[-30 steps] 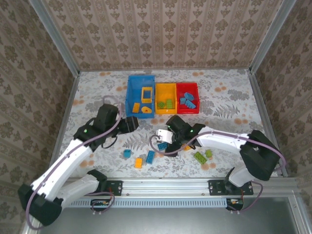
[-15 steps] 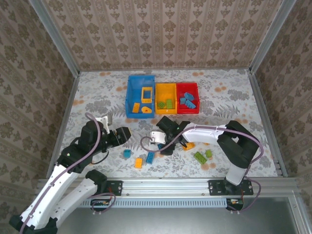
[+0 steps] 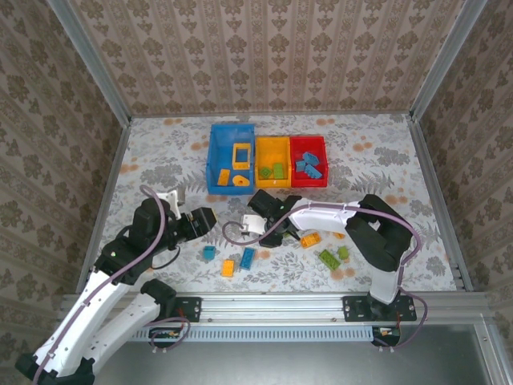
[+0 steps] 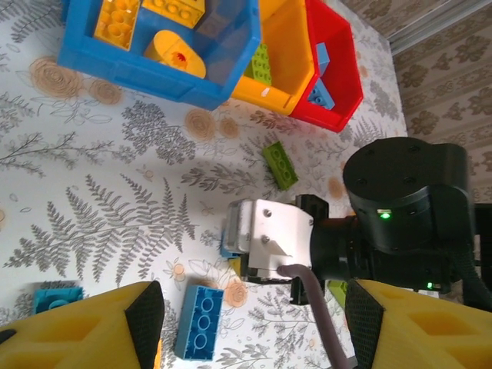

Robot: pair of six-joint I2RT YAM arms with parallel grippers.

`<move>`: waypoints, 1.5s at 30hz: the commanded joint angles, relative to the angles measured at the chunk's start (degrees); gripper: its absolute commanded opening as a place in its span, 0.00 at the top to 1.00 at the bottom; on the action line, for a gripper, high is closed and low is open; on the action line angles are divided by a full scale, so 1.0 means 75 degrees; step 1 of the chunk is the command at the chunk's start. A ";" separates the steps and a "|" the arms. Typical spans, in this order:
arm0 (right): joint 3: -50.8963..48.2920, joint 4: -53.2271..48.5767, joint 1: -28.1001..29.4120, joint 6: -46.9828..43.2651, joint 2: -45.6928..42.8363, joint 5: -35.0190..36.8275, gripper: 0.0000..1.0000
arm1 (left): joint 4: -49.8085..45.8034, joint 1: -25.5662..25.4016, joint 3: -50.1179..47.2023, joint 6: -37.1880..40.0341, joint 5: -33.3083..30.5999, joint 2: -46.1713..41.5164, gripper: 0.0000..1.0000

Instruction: Sort the legos into containers by color

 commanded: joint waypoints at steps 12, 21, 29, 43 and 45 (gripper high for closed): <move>0.0785 0.0525 -0.3095 0.2784 -0.1770 -0.0908 0.80 | 0.1691 -0.0223 0.1061 0.0455 0.0659 0.2037 0.34; 0.2355 -0.0364 -0.4186 0.4144 -0.0088 -0.1198 0.82 | 0.1987 -0.0859 0.1855 0.0886 0.0399 0.3528 0.35; 0.2917 -0.0646 -0.4642 0.4761 0.0856 -0.1297 0.82 | 0.1775 -0.1074 0.2068 0.1083 0.0281 0.3939 0.35; 0.3860 -0.0729 -0.4755 0.5232 0.1892 -0.1417 0.62 | 0.1349 -0.1136 0.2006 0.1087 0.0049 0.3919 0.35; 0.3837 -0.0564 -0.4762 0.5289 0.1795 -0.1413 0.50 | 0.1137 -0.1135 0.2034 0.1126 -0.0037 0.3933 0.35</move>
